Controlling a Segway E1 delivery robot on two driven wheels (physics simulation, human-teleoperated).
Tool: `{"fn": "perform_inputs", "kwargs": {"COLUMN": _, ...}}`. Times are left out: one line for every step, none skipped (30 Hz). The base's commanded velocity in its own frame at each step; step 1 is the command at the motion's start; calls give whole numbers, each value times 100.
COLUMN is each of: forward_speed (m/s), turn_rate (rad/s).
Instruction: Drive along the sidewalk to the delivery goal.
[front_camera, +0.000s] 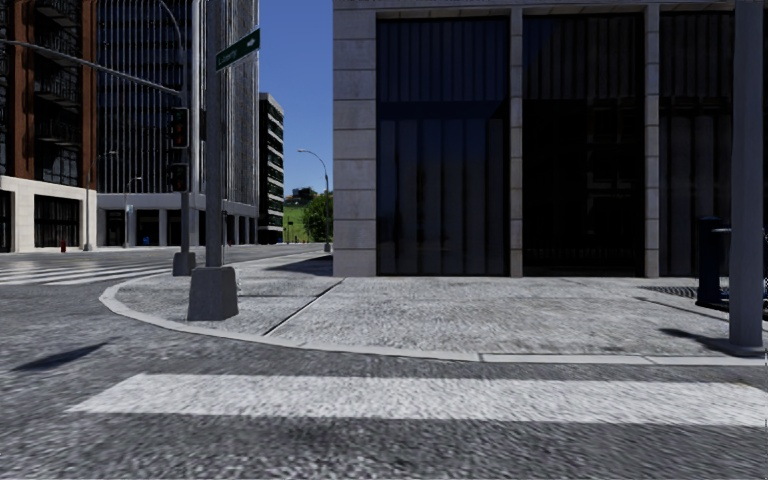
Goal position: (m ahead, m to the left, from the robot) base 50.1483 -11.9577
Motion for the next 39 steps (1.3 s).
{"fn": "perform_inputs", "kwargs": {"forward_speed": 200, "turn_rate": 0}}
{"fn": "perform_inputs", "kwargs": {"forward_speed": 200, "turn_rate": 0}}
{"fn": "perform_inputs", "kwargs": {"forward_speed": 200, "turn_rate": 5}}
{"fn": "perform_inputs", "kwargs": {"forward_speed": 200, "turn_rate": 8}}
{"fn": "perform_inputs", "kwargs": {"forward_speed": 200, "turn_rate": 11}}
{"fn": "perform_inputs", "kwargs": {"forward_speed": 200, "turn_rate": 11}}
{"fn": "perform_inputs", "kwargs": {"forward_speed": 200, "turn_rate": 11}}
{"fn": "perform_inputs", "kwargs": {"forward_speed": 200, "turn_rate": 13}}
{"fn": "perform_inputs", "kwargs": {"forward_speed": 200, "turn_rate": 16}}
{"fn": "perform_inputs", "kwargs": {"forward_speed": 200, "turn_rate": 18}}
{"fn": "perform_inputs", "kwargs": {"forward_speed": 200, "turn_rate": 18}}
{"fn": "perform_inputs", "kwargs": {"forward_speed": 200, "turn_rate": 18}}
{"fn": "perform_inputs", "kwargs": {"forward_speed": 200, "turn_rate": 19}}
{"fn": "perform_inputs", "kwargs": {"forward_speed": 200, "turn_rate": 24}}
{"fn": "perform_inputs", "kwargs": {"forward_speed": 200, "turn_rate": 26}}
{"fn": "perform_inputs", "kwargs": {"forward_speed": 200, "turn_rate": 26}}
{"fn": "perform_inputs", "kwargs": {"forward_speed": 200, "turn_rate": 27}}
{"fn": "perform_inputs", "kwargs": {"forward_speed": 200, "turn_rate": 27}}
{"fn": "perform_inputs", "kwargs": {"forward_speed": 200, "turn_rate": 27}}
{"fn": "perform_inputs", "kwargs": {"forward_speed": 196, "turn_rate": 27}}
{"fn": "perform_inputs", "kwargs": {"forward_speed": 196, "turn_rate": 27}}
{"fn": "perform_inputs", "kwargs": {"forward_speed": 190, "turn_rate": 27}}
{"fn": "perform_inputs", "kwargs": {"forward_speed": 184, "turn_rate": 27}}
{"fn": "perform_inputs", "kwargs": {"forward_speed": 178, "turn_rate": 27}}
{"fn": "perform_inputs", "kwargs": {"forward_speed": 172, "turn_rate": 27}}
{"fn": "perform_inputs", "kwargs": {"forward_speed": 172, "turn_rate": 27}}
{"fn": "perform_inputs", "kwargs": {"forward_speed": 169, "turn_rate": 27}}
{"fn": "perform_inputs", "kwargs": {"forward_speed": 164, "turn_rate": 27}}
{"fn": "perform_inputs", "kwargs": {"forward_speed": 159, "turn_rate": 27}}
{"fn": "perform_inputs", "kwargs": {"forward_speed": 159, "turn_rate": 27}}
{"fn": "perform_inputs", "kwargs": {"forward_speed": 155, "turn_rate": 27}}
{"fn": "perform_inputs", "kwargs": {"forward_speed": 149, "turn_rate": 27}}
{"fn": "perform_inputs", "kwargs": {"forward_speed": 148, "turn_rate": 27}}
{"fn": "perform_inputs", "kwargs": {"forward_speed": 148, "turn_rate": 27}}
{"fn": "perform_inputs", "kwargs": {"forward_speed": 148, "turn_rate": 27}}
{"fn": "perform_inputs", "kwargs": {"forward_speed": 148, "turn_rate": 27}}
{"fn": "perform_inputs", "kwargs": {"forward_speed": 148, "turn_rate": 27}}
{"fn": "perform_inputs", "kwargs": {"forward_speed": 148, "turn_rate": 27}}
{"fn": "perform_inputs", "kwargs": {"forward_speed": 148, "turn_rate": 27}}
